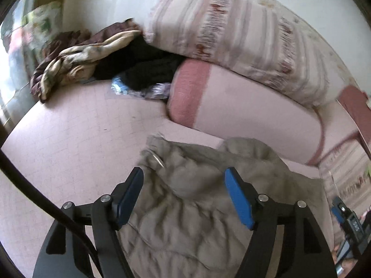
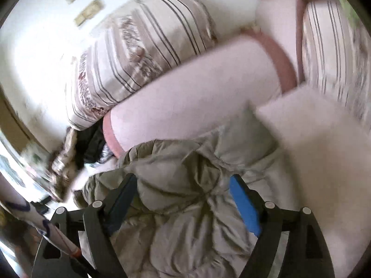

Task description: Fold large clothes

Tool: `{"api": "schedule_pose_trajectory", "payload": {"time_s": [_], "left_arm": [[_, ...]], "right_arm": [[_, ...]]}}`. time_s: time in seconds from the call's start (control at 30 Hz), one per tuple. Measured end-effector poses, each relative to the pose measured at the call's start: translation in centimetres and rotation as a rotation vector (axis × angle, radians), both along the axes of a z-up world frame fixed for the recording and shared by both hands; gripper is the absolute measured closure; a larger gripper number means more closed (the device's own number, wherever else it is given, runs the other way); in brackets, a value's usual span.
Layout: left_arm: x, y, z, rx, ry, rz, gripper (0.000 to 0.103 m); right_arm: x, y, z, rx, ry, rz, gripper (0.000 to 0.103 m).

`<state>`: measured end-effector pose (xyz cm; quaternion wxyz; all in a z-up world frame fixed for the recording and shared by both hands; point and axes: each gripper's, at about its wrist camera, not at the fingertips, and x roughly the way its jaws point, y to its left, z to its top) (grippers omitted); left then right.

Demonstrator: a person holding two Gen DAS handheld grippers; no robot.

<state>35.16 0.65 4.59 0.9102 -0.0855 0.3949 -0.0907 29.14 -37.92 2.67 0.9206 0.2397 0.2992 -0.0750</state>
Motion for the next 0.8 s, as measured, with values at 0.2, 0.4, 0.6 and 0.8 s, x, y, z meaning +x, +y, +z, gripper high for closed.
{"api": "schedule_pose_trajectory", "payload": {"time_s": [0.2, 0.4, 0.6, 0.8], "left_arm": [[-1.2, -8.3, -3.6, 0.158, 0.004, -0.135, 0.03], [3.7, -13.7, -9.3, 0.327, 0.078, -0.145, 0.03], [9.0, -13.0, -12.6, 0.26, 0.128, -0.086, 0.018], [11.3, -13.2, -14.1, 0.243, 0.099, -0.075, 0.011]], "right_arm": [[1.0, 4.4, -1.8, -0.259, 0.098, 0.081, 0.018], [6.2, 4.3, -6.9, -0.313, 0.213, 0.081, 0.018], [9.8, 2.3, -9.6, -0.294, 0.228, 0.061, 0.018], [12.4, 0.8, -11.7, -0.23, 0.235, 0.064, 0.012]]}}
